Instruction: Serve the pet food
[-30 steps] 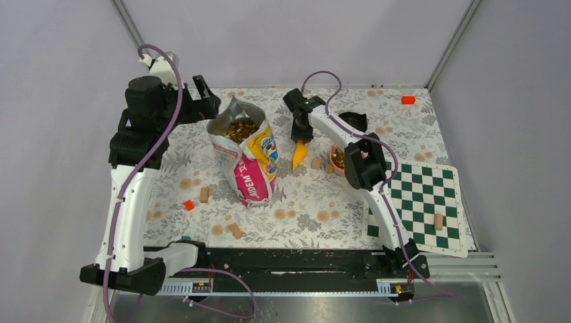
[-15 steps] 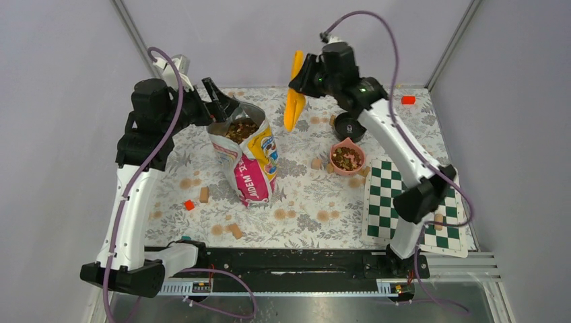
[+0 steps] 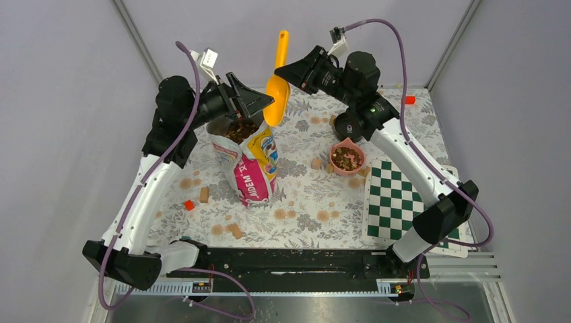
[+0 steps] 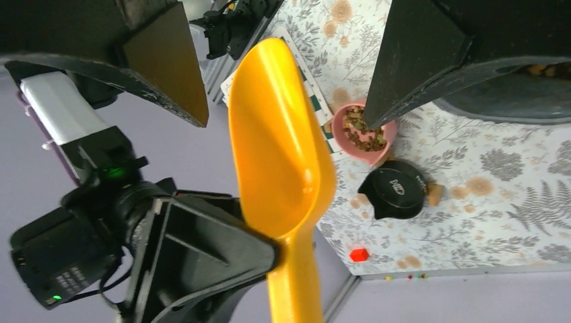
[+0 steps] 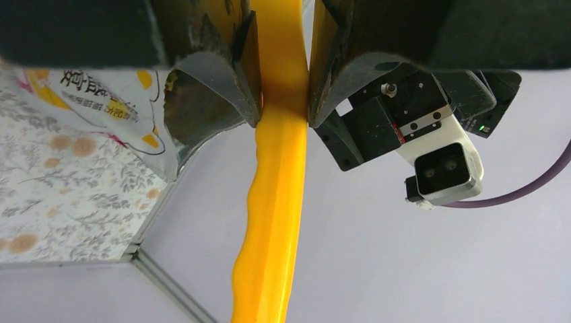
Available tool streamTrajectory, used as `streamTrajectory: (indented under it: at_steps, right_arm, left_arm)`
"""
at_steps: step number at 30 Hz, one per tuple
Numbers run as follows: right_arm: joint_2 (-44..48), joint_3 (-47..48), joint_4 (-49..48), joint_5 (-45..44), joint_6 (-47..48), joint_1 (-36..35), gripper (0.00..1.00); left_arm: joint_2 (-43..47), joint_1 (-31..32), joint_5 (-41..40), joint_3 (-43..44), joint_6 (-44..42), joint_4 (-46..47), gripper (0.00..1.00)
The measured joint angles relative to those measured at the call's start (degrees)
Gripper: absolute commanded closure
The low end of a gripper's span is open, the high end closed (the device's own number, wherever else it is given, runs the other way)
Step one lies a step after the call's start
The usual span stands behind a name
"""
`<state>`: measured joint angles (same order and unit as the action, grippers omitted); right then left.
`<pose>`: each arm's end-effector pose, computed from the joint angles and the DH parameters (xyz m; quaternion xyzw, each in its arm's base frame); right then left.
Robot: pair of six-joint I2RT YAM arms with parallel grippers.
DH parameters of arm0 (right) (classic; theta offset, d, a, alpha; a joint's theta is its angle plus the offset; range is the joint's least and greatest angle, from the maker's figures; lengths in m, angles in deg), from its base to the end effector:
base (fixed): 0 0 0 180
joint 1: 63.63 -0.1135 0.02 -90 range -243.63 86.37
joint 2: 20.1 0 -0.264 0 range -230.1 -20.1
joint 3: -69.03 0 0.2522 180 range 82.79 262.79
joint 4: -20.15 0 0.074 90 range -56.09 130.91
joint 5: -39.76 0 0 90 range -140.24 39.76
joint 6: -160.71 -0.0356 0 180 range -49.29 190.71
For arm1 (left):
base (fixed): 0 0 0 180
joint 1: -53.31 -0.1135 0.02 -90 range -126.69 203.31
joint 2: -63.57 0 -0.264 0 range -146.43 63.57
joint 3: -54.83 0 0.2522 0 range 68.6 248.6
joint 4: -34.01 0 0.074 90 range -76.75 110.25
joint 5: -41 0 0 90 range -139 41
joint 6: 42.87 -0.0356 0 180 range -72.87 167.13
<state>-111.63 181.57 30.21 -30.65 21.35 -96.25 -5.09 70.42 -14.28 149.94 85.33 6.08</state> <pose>0.3036 0.2085 0.4883 -0.0385 0.6396 0.5803 0.5027 0.2358 -0.0938 0.4691 0.0796 0.7101 -0.4985 0.4908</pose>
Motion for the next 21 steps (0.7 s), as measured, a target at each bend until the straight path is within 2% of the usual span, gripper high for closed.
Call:
streamTrajectory:
  at_steps: [5,9,12,13,14,16,17,19,21]
  right_arm:
    - [0.02,-2.38,-4.57,1.14,-3.15,0.00,0.75]
    - [0.35,-3.04,-7.67,1.14,-4.31,0.00,0.75]
    - [0.96,-3.54,-8.68,1.14,-4.66,0.00,0.70]
    - [1.11,-3.58,-8.81,1.14,-4.42,0.00,0.63]
    - [1.31,-3.72,-8.50,1.14,-4.00,0.00,0.51]
    - [1.49,-4.20,-8.04,1.20,-3.76,0.07,0.25]
    - [1.60,-4.28,-7.98,1.42,-2.97,0.09,0.16]
    - [2.12,-4.13,-6.08,1.99,-1.42,0.11,0.07]
    - [2.36,-2.29,-1.03,2.82,1.01,0.26,0.04]
  left_arm:
    - [-1.27,1.60,1.38,-0.90,3.50,5.29,0.32]
    - [-2.10,2.27,1.18,-1.25,3.91,5.18,0.47]
    - [-3.06,2.49,1.01,-1.25,3.74,4.15,0.80]
    - [-3.41,2.51,1.01,-1.25,3.87,3.82,0.93]
    - [-3.80,2.56,1.07,-1.20,4.00,3.93,1.00]
    - [-4.15,2.62,0.50,-0.94,3.48,3.30,1.00]
    - [-4.37,2.62,0.37,-0.85,2.47,2.47,1.00]
    - [-4.98,2.64,-0.11,-0.13,-0.70,-0.55,1.00]
    - [-5.51,2.64,-0.50,1.20,-5.51,-4.59,1.00]
